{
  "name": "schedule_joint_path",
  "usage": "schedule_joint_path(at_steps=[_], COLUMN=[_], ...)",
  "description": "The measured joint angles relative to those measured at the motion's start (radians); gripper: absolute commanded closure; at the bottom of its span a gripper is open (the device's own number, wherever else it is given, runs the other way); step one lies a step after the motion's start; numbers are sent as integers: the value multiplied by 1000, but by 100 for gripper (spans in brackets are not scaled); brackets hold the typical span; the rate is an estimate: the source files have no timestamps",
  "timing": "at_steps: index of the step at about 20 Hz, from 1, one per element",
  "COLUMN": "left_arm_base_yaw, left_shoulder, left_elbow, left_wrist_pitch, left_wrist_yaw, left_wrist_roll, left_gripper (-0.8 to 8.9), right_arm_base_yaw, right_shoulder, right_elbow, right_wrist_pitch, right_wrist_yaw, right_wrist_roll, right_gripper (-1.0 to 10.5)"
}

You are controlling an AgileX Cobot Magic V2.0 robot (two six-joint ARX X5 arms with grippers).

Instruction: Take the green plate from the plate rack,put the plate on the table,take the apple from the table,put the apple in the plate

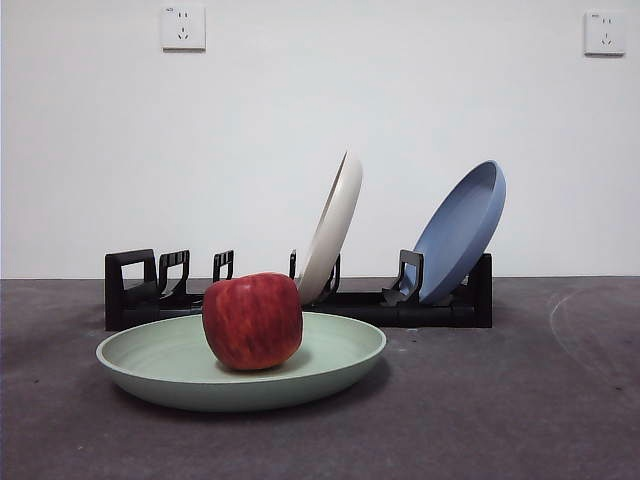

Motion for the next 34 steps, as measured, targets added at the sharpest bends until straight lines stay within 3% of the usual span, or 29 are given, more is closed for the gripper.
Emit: schedule_joint_path(at_steps=[2,5,9,13,22,34], left_arm_base_yaw=[6,14,51,91,119,120], left_shoulder=[-87,-190,-270,-338,-398,-384], left_elbow=[-187,-500,-815,-947,-972,-973], left_wrist_pitch=[221,550,777,746,469,470], left_wrist_yaw=[57,67,67,67,55,63], left_wrist_roll=[47,121,154,157,172,190], left_gripper=[817,817,817,817,817,817], right_arm_base_yaw=[0,0,0,0,0,0], right_shoulder=[0,0,0,0,0,0], right_elbow=[0,0,0,0,0,0], right_wrist_pitch=[0,0,0,0,0,0], right_wrist_yaw=[0,0,0,0,0,0], right_wrist_roll=[0,0,0,0,0,0], right_gripper=[946,946,946,946,946,946])
